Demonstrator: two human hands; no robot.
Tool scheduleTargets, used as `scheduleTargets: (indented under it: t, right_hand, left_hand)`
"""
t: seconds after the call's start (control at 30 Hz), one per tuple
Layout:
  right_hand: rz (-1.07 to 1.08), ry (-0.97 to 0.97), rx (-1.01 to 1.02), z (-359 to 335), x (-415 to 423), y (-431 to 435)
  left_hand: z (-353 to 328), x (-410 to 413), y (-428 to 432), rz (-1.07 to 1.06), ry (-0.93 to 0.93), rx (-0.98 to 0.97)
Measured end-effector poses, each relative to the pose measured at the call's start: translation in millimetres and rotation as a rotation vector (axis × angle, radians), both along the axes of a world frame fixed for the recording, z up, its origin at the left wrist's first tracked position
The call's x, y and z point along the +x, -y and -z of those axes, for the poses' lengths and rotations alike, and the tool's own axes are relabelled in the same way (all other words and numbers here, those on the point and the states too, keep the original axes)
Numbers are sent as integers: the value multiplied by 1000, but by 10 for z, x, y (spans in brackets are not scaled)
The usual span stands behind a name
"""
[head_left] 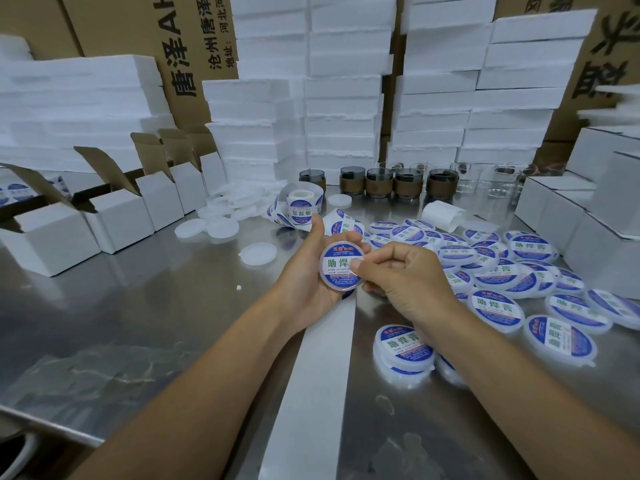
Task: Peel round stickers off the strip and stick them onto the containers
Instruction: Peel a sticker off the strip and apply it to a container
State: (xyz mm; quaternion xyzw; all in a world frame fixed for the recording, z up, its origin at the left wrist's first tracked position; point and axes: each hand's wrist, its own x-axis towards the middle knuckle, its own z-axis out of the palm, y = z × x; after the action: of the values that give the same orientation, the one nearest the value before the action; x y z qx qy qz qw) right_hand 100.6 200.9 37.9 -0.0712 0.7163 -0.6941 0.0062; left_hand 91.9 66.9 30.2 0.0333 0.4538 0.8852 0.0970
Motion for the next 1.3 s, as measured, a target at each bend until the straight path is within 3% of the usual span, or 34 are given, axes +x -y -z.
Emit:
scheduleTargets:
  t: [0.7, 1.07, 1.17, 1.3]
  right_hand:
    - [156, -194, 165, 81, -24, 28]
    - [173, -501, 566, 167, -11, 29]
    - [177, -434, 507, 161, -24, 9]
    - [81, -253, 260, 87, -32, -1]
  left_hand:
    - [79, -16, -16, 77, -186, -108]
    - [55, -9, -8, 79, -196, -116]
    - [52, -8, -2, 63, -191, -101]
    - [51, -10, -4, 102, -194, -37]
